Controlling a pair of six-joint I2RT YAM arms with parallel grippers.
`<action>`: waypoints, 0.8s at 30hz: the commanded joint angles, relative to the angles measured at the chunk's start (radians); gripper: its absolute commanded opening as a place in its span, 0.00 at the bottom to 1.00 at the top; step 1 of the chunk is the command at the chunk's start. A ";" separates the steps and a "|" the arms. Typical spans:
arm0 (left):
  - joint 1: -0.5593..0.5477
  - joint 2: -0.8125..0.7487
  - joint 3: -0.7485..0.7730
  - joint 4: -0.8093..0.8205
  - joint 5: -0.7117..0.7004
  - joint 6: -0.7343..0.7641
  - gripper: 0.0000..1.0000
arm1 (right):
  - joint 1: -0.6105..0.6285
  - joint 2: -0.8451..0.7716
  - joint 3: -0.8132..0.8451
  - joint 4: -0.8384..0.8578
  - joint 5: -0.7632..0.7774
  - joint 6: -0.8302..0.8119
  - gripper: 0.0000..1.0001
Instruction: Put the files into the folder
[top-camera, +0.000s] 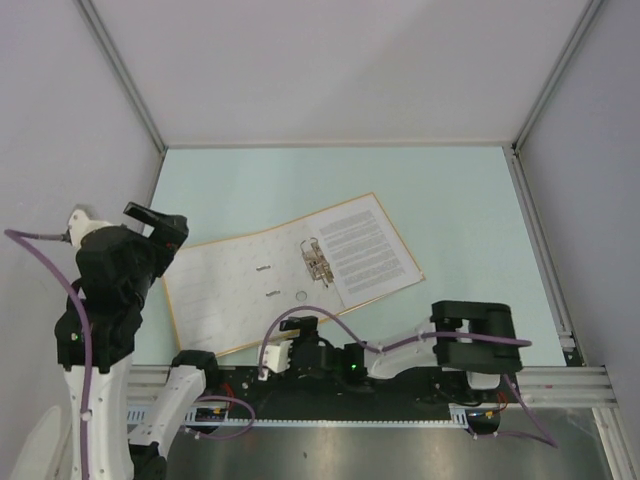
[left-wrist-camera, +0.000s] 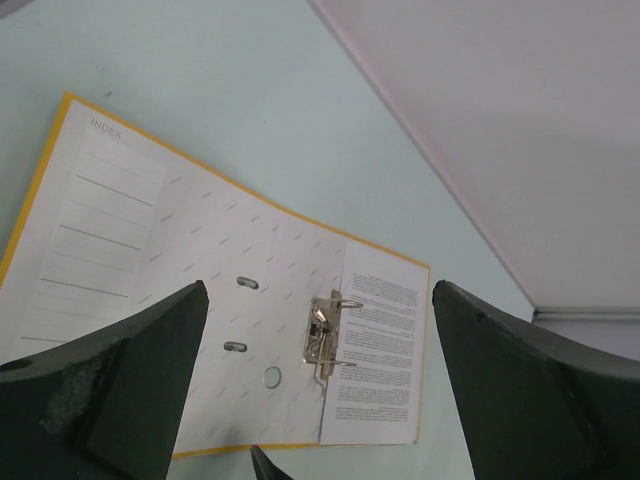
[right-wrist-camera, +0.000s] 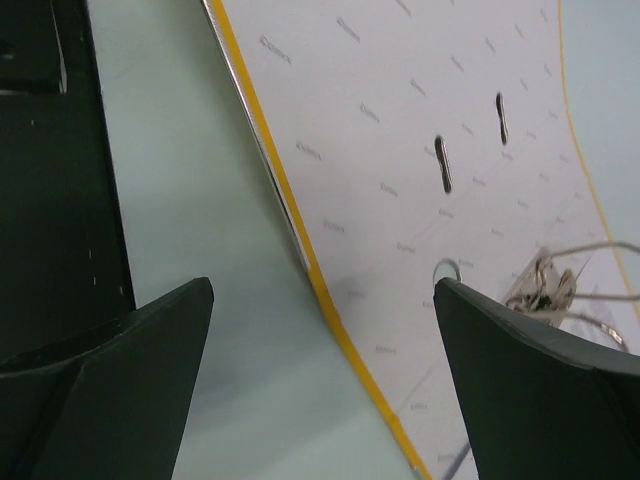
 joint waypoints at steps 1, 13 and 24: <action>0.006 -0.038 0.072 -0.002 -0.042 -0.019 1.00 | 0.030 0.129 0.125 0.169 0.101 -0.170 0.97; 0.006 -0.008 0.123 0.041 -0.016 0.044 1.00 | 0.027 0.519 0.527 0.318 0.318 -0.300 0.78; 0.005 0.020 0.144 0.147 0.122 0.055 1.00 | -0.139 0.456 0.685 0.064 0.238 0.034 0.10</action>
